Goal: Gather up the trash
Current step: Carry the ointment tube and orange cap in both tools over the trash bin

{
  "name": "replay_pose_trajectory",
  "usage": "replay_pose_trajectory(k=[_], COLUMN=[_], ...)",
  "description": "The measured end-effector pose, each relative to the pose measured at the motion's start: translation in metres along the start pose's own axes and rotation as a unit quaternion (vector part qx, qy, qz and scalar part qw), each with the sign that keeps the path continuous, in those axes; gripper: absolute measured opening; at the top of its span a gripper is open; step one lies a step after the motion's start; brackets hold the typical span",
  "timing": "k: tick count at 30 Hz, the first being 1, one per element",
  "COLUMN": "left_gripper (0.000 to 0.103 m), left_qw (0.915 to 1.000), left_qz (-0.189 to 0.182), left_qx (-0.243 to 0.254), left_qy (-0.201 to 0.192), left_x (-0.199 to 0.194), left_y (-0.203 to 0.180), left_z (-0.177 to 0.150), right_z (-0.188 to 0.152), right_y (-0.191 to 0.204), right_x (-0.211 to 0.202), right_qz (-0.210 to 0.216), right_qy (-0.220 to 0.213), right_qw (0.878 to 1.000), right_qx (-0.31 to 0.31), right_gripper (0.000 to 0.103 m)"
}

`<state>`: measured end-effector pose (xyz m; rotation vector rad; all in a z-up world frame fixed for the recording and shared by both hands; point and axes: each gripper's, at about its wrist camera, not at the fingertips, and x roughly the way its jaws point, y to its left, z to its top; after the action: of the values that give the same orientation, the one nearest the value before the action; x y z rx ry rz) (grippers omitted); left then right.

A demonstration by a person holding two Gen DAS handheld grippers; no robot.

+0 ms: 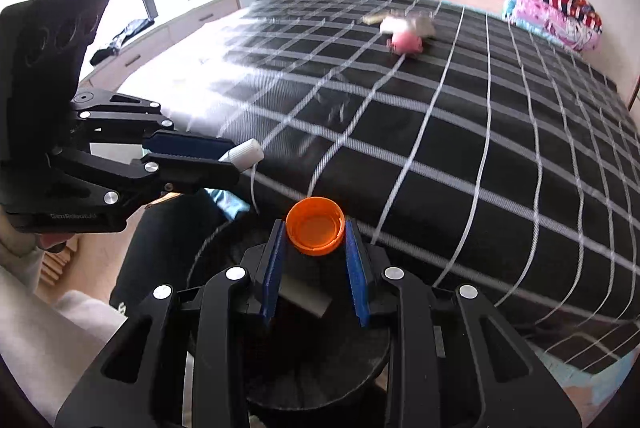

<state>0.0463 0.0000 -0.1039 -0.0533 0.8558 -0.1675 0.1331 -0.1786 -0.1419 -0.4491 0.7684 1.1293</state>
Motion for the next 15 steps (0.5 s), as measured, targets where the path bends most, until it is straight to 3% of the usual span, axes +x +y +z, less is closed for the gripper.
replay_pose_trajectory(k=[15], left_gripper=[0.017], left_qw=[0.9905], left_qz=[-0.042], left_qx=[-0.078], left_qy=[0.106], left_x=[0.079], left_y=[0.014], left_z=[-0.064], right_z=[-0.063], right_y=[0.001], right_x=[0.055], right_qz=[0.012], right_qy=[0.105], right_qw=[0.994], right_qx=[0.018], right_gripper=[0.03])
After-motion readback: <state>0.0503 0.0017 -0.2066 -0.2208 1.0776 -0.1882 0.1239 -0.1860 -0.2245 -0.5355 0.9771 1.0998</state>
